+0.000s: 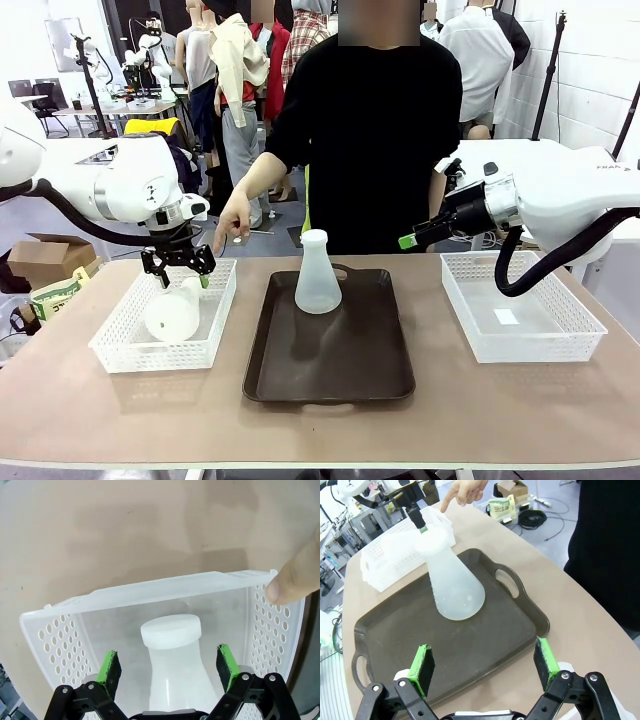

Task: Prepare the laboratory tools.
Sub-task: Pick up the Big flask that the person points to.

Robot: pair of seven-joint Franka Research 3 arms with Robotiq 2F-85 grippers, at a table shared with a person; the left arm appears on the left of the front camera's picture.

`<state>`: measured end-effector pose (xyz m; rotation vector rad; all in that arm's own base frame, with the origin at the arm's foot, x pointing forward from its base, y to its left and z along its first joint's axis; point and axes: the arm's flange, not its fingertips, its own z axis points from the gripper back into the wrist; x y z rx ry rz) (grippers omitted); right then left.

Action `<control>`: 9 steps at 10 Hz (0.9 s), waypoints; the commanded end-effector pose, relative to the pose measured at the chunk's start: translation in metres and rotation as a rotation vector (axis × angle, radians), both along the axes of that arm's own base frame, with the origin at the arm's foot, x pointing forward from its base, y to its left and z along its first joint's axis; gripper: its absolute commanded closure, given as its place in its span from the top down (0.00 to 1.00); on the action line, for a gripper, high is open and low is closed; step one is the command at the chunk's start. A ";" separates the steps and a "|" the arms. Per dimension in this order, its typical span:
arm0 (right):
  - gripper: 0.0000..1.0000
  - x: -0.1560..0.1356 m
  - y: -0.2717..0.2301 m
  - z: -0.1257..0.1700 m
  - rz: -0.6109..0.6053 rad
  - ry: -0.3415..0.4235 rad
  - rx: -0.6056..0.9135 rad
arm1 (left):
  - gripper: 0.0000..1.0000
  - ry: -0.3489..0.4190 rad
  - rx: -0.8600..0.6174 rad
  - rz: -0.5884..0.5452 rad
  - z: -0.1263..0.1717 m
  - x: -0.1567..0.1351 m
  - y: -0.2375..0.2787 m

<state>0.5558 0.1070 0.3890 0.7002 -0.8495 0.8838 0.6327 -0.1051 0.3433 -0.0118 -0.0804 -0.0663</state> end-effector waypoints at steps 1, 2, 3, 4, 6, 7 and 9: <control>1.00 0.002 0.000 0.003 -0.002 0.012 -0.015 | 1.00 0.006 0.026 0.012 0.002 -0.002 -0.005; 1.00 0.002 0.000 0.003 -0.002 0.012 -0.015 | 0.89 0.007 0.018 0.003 0.002 -0.003 -0.006; 1.00 0.002 0.000 0.003 -0.002 0.012 -0.015 | 0.75 0.014 0.014 0.005 0.000 -0.003 -0.007; 1.00 0.002 0.000 0.003 -0.002 0.012 -0.015 | 0.61 0.024 0.006 0.009 -0.003 -0.003 -0.007; 1.00 0.002 0.000 0.003 -0.002 0.012 -0.015 | 0.33 0.028 0.003 0.006 -0.006 -0.005 -0.008; 1.00 0.002 0.000 0.003 -0.002 0.012 -0.015 | 0.19 0.024 0.003 0.002 -0.008 -0.005 -0.010; 1.00 0.002 0.000 0.003 -0.002 0.012 -0.015 | 0.00 0.035 0.012 -0.006 -0.014 -0.007 -0.014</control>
